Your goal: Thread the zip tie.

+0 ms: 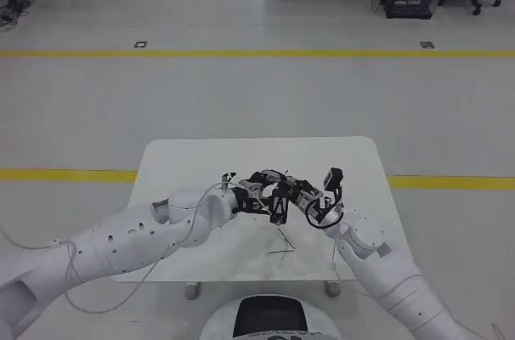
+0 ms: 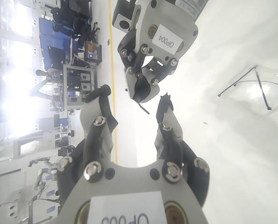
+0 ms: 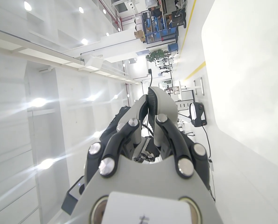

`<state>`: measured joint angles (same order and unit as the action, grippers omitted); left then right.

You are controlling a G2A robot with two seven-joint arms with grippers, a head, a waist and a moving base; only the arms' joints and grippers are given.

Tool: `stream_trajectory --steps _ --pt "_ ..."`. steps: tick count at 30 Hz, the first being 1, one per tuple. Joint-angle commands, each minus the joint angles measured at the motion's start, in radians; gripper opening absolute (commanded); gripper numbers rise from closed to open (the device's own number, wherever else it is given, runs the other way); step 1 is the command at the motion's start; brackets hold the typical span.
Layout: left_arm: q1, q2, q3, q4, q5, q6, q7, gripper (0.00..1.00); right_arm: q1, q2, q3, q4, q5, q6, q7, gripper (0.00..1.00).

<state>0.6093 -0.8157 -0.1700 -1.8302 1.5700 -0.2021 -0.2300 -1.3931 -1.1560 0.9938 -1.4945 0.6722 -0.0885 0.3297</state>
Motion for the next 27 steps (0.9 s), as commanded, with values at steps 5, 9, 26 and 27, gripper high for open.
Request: stream_trajectory --steps 5,9,26,27 --pt "-0.001 0.0 0.0 0.001 0.0 0.006 -0.005 0.33 -0.005 -0.004 0.008 0.0 -0.009 0.01 0.014 0.0" --pt "-0.016 0.0 0.0 -0.004 0.0 -0.018 -0.039 0.3 -0.012 -0.006 0.017 -0.002 -0.003 0.009 0.027 0.0" --pt "-0.03 -0.005 0.0 -0.024 0.0 -0.065 -0.089 0.24 -0.022 -0.017 0.042 0.003 0.022 0.024 0.08 0.0" --pt "-0.03 -0.006 0.0 -0.024 0.0 -0.068 -0.091 0.24 -0.022 -0.018 0.043 0.003 0.021 0.024 0.08 0.0"
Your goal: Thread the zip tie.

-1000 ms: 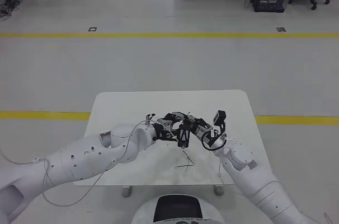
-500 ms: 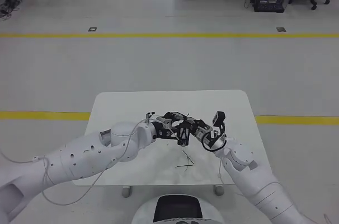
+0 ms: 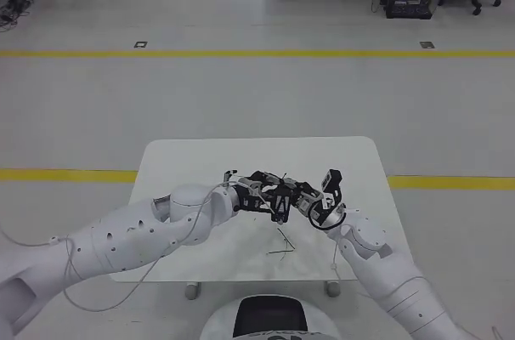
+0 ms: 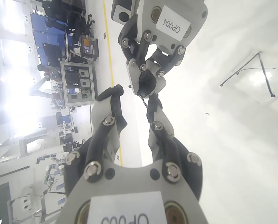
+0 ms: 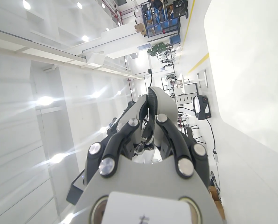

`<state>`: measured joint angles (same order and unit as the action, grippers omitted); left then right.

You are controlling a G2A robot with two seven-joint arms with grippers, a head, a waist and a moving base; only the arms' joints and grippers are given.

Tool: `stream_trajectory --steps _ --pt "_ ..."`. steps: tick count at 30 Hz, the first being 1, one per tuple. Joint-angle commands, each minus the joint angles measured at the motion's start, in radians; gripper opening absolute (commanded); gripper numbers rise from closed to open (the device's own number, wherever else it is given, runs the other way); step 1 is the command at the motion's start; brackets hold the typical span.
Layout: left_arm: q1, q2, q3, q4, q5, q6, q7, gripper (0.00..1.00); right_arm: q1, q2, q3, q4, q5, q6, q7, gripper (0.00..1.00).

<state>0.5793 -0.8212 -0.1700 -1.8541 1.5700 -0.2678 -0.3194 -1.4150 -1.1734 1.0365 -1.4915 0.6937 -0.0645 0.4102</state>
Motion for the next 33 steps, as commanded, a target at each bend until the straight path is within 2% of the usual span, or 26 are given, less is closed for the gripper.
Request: stream_trajectory --steps 1,6,14,16,23,33 --pt "0.0 -0.001 0.0 0.0 0.0 -0.004 -0.003 0.23 -0.001 -0.001 0.002 0.0 -0.001 0.001 -0.001 0.0" --pt "-0.005 -0.003 0.0 -0.001 0.0 -0.019 -0.022 0.28 -0.005 -0.005 0.007 -0.002 -0.005 0.001 -0.002 0.0" --pt "-0.005 -0.008 0.0 -0.001 0.0 -0.024 -0.035 0.22 -0.01 -0.009 0.013 -0.008 -0.015 0.006 0.005 0.0" --pt "-0.005 -0.008 0.0 -0.001 0.0 -0.026 -0.036 0.18 -0.011 -0.011 0.014 -0.007 -0.016 0.008 0.006 0.0" --pt "-0.006 -0.011 0.0 0.0 0.0 -0.037 -0.036 0.19 -0.011 -0.016 0.019 -0.005 -0.019 0.009 0.011 0.0" --pt "-0.007 -0.014 0.0 0.001 0.0 -0.043 -0.033 0.12 -0.013 -0.021 0.023 -0.002 -0.027 0.02 0.017 0.0"
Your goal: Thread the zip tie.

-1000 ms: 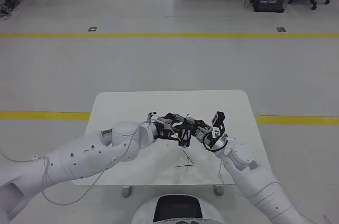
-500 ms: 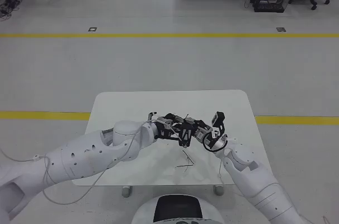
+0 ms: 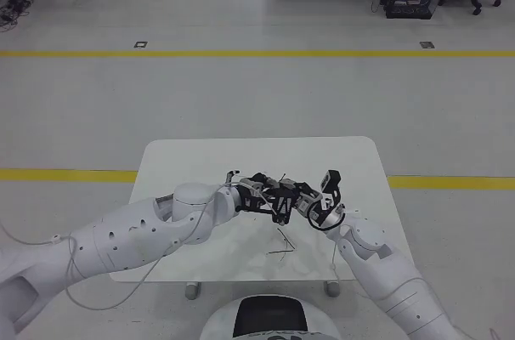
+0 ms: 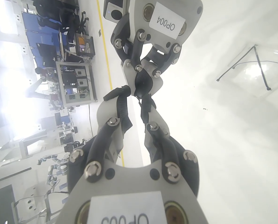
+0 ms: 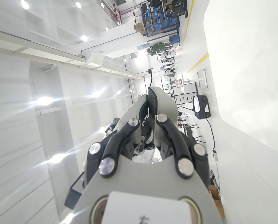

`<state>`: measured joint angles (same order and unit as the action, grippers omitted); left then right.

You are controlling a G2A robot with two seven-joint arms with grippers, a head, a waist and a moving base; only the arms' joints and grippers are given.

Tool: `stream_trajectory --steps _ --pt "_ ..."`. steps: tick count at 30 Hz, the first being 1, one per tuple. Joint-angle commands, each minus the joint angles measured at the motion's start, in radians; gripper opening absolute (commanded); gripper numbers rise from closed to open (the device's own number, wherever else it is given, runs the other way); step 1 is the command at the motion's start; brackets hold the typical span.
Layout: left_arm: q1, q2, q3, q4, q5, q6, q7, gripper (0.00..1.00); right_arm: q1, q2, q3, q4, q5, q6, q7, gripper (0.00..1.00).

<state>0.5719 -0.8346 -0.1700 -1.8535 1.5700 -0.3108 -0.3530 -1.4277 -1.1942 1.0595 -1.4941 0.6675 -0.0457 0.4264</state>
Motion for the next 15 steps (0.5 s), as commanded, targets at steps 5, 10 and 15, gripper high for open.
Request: stream_trajectory --steps 5,10,15 --pt "-0.001 -0.001 0.0 0.0 0.0 -0.002 -0.001 0.08 0.0 -0.004 0.003 0.003 -0.001 0.001 0.002 0.0" --pt "-0.001 -0.001 0.0 0.0 0.0 -0.005 -0.001 0.08 -0.001 -0.007 0.007 0.005 -0.002 0.002 0.005 0.0" --pt "-0.001 -0.002 0.0 -0.001 0.0 -0.007 0.003 0.09 -0.001 -0.009 0.01 0.007 -0.004 0.001 0.01 0.0"
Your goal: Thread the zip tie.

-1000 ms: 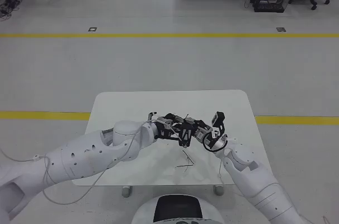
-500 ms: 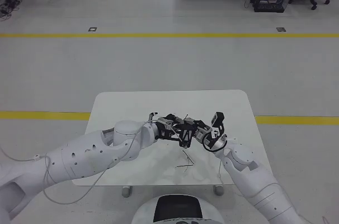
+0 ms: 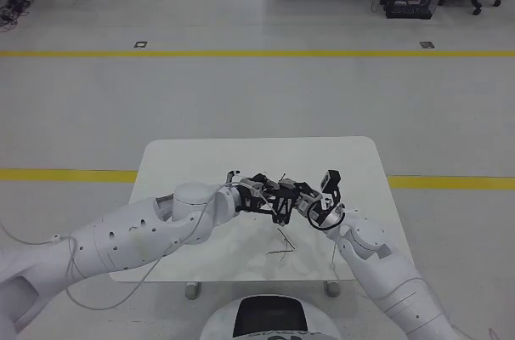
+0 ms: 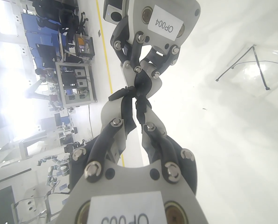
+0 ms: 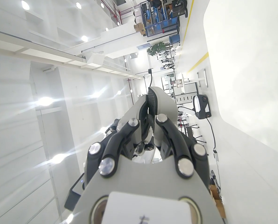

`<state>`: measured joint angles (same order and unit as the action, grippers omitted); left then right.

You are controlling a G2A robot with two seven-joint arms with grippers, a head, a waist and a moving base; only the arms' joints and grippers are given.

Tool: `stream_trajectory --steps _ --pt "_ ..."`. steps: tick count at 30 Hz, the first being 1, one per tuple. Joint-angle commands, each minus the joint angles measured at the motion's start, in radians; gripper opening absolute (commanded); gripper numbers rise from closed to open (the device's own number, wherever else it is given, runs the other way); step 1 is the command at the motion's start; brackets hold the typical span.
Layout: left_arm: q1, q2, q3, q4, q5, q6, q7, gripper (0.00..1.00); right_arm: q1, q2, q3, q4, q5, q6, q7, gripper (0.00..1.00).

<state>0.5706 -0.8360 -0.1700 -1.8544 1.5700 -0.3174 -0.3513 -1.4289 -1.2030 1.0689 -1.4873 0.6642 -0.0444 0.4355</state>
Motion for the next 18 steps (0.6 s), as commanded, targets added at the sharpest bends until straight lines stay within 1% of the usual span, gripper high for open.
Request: stream_trajectory --steps 1,11,14,16,18 --pt "0.0 0.0 0.0 0.0 0.0 -0.001 0.002 0.09 0.0 -0.001 0.001 0.0 -0.001 0.0 0.002 0.0" --pt "0.0 -0.002 0.0 0.003 0.0 -0.001 0.012 0.09 -0.001 -0.006 0.006 0.003 -0.003 0.002 0.016 0.0" --pt "0.001 -0.003 0.0 0.003 0.0 -0.002 0.015 0.07 -0.002 -0.007 0.007 0.003 -0.003 0.002 0.02 0.0" --pt "0.001 -0.003 0.0 0.003 0.0 -0.002 0.016 0.0 -0.002 -0.008 0.008 0.004 -0.003 0.002 0.022 0.0" --pt "0.002 -0.003 0.0 0.004 0.0 -0.002 0.017 0.0 -0.002 -0.009 0.009 0.005 -0.003 0.003 0.023 0.0"
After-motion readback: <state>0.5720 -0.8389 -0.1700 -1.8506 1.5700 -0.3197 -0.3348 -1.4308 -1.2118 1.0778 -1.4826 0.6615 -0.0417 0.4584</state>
